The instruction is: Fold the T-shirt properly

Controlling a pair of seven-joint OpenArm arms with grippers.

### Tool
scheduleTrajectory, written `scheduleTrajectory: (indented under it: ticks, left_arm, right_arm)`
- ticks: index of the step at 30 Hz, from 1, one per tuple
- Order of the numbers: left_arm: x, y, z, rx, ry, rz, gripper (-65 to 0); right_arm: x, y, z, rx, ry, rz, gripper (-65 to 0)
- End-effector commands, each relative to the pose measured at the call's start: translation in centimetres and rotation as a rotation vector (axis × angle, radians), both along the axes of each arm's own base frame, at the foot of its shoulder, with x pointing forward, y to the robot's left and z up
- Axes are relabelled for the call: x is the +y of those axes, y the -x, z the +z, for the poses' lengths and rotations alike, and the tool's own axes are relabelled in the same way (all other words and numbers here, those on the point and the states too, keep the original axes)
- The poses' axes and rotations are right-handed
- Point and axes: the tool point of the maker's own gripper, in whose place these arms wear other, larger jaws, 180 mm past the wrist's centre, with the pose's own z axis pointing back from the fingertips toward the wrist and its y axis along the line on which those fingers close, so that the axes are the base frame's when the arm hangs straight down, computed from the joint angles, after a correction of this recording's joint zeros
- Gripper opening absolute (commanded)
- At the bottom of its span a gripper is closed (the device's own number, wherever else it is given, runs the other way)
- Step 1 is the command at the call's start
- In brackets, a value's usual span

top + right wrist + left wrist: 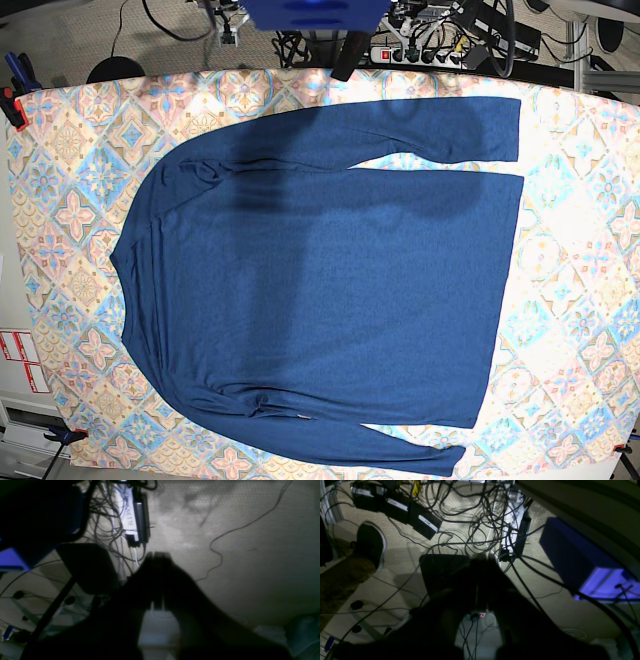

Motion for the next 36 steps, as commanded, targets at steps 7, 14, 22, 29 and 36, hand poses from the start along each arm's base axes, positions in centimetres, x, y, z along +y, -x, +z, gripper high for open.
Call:
scheduleTrajectory:
  ticks: [7,14,22,29,36]
  left_arm:
    - [1.1,0.9,0.0,0.014,-0.019,0.003,-65.0]
    - [3.6,0.8,0.1,0.014,-0.056,-0.002,-65.0]
    - [4.8,3.1,0.3,0.045,-0.074,-0.004,-65.0]
    - [6.3,6.6,0.9,0.089,-0.096,-0.009,-65.0]
    - [9.0,8.3,2.7,0.015,-0.135,-0.042,-65.0]
  right_arm:
    - [-0.2,0.3,0.0,0.003,0.005,-0.004,-65.0]
    - [-0.2,0.2,0.0,-0.001,0.005,-0.004,-65.0]
    - [-0.3,1.7,0.2,0.019,0.007,-0.004,-65.0]
    - [-1.3,4.9,0.8,0.041,0.020,0.001,-65.0]
    - [-3.7,7.4,2.1,0.019,0.045,0.018,-65.0]
